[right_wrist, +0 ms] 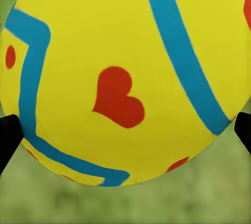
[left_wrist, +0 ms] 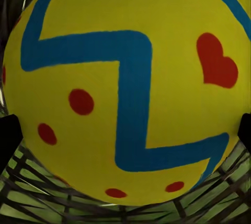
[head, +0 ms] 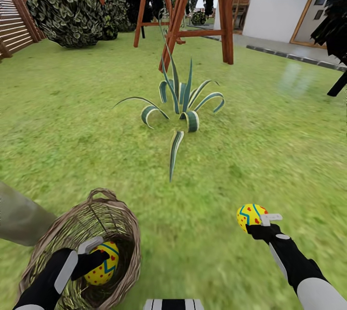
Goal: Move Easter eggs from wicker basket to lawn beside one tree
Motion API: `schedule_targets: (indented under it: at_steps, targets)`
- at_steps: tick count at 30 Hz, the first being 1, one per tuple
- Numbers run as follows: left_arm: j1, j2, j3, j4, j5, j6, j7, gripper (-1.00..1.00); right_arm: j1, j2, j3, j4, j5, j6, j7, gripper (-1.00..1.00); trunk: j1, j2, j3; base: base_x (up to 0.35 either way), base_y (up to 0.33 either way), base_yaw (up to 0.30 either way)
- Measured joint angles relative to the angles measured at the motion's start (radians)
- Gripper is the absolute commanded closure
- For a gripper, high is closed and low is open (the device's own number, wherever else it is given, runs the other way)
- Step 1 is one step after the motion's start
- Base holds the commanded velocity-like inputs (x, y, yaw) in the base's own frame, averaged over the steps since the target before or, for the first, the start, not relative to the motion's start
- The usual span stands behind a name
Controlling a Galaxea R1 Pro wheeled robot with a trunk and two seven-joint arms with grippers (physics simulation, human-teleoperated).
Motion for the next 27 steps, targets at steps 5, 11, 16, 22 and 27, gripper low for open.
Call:
schedule_targets:
  at_steps: [5, 11, 16, 22, 27]
  targets:
    - [0.000, 0.001, 0.000, 0.000, 0.000, 0.000, -0.001, 1.00, 0.000, 0.001, 0.001, 0.004, 0.000, 0.000, 0.000, 1.00, -0.002, 0.001, 0.019, -0.118, 0.000, 0.000]
    - [0.000, 0.001, 0.000, 0.000, 0.002, -0.001, -0.002, 1.00, 0.000, 0.010, 0.000, 0.004, 0.000, 0.000, 0.000, 1.00, -0.005, 0.003, 0.043, -0.046, 0.000, 0.000]
    - [0.000, 0.000, 0.000, 0.000, 0.002, -0.001, -0.004, 1.00, 0.000, 0.012, 0.000, 0.004, 0.000, 0.000, 0.000, 1.00, -0.007, 0.004, 0.062, 0.000, 0.000, 0.000]
    - [0.000, 0.000, 0.000, 0.000, 0.002, 0.000, -0.004, 1.00, 0.000, 0.012, 0.000, 0.005, 0.000, 0.000, 0.000, 1.00, -0.009, 0.005, 0.085, -0.095, 0.040, 0.000]
    - [0.000, 0.000, 0.000, 0.000, 0.002, -0.001, -0.004, 1.00, 0.000, 0.013, 0.000, 0.005, 0.000, 0.000, 0.000, 1.00, -0.012, 0.006, 0.104, -0.022, 0.009, 0.000]
